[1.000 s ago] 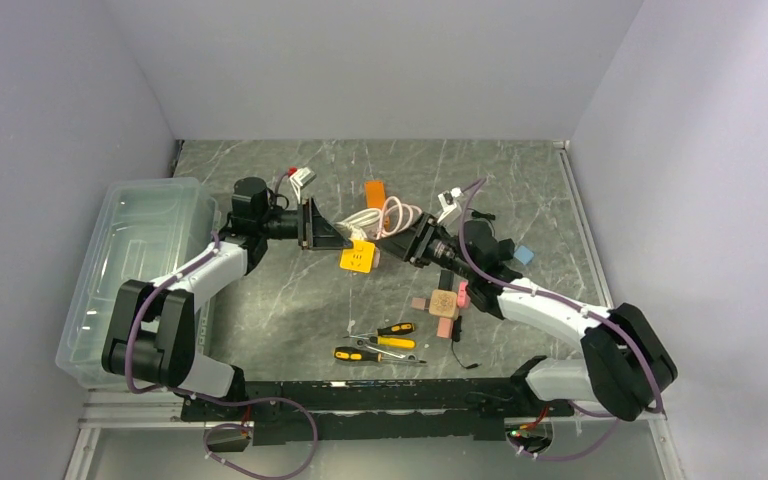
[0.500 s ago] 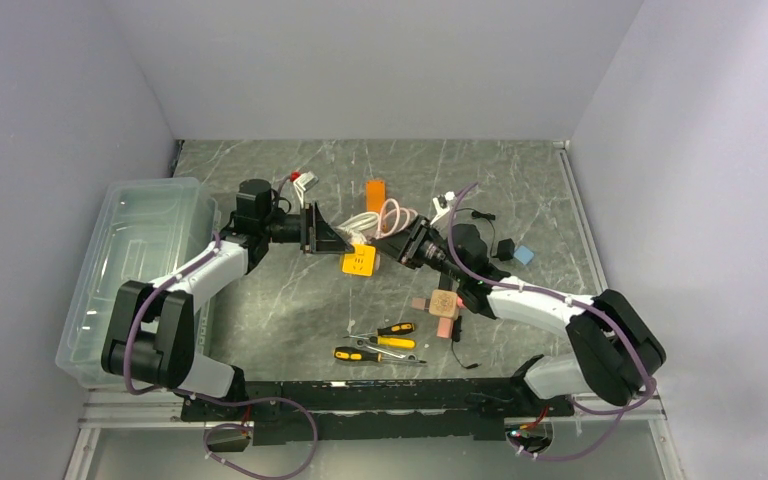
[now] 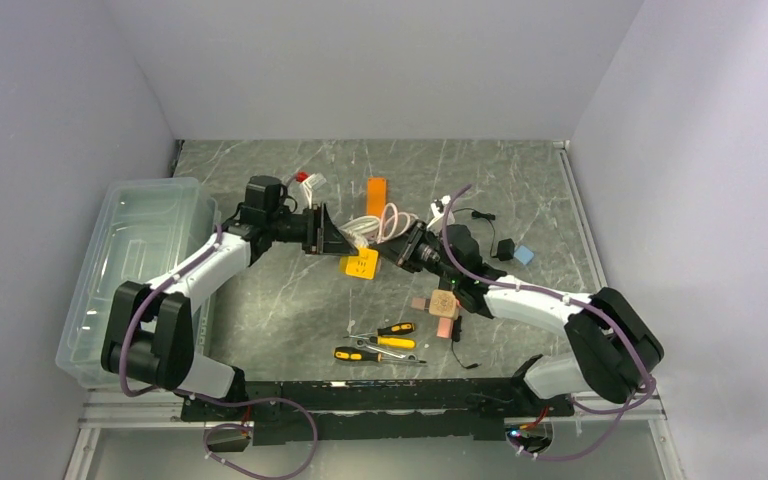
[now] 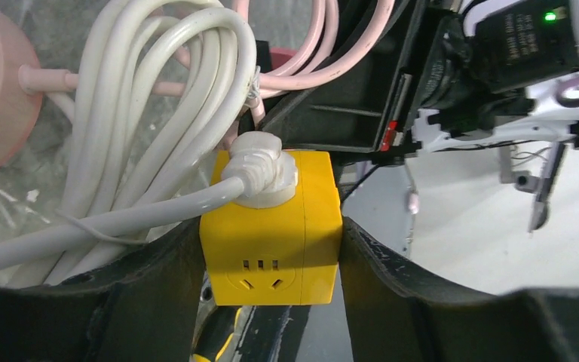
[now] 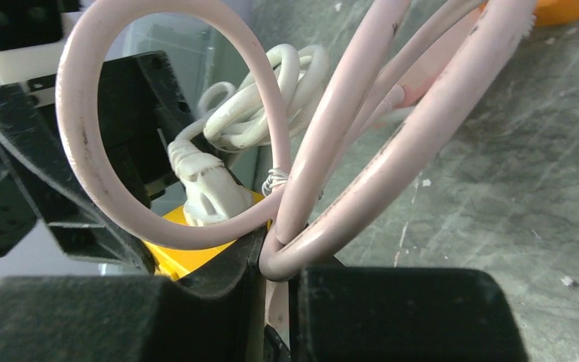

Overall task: Pull the plug off the socket
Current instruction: Remove the plug from the socket.

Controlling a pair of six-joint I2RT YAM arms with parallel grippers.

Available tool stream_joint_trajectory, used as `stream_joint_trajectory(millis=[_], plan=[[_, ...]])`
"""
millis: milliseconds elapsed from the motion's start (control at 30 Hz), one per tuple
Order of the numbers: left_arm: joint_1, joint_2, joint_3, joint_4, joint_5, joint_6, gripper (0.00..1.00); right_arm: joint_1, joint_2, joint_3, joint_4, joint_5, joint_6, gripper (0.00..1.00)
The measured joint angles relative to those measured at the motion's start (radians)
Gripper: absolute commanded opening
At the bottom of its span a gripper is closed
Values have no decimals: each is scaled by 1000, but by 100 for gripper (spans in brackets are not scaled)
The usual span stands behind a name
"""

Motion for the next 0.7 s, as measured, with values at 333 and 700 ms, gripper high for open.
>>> stream_joint_trajectory(millis=[333,700], plan=[[-53,0,100,-292,-261,201,97,56,-1,48,-253,173,-28,0],[-74,0,113,-343,-331,222,98,168,8,145,-511,454,-58,0]])
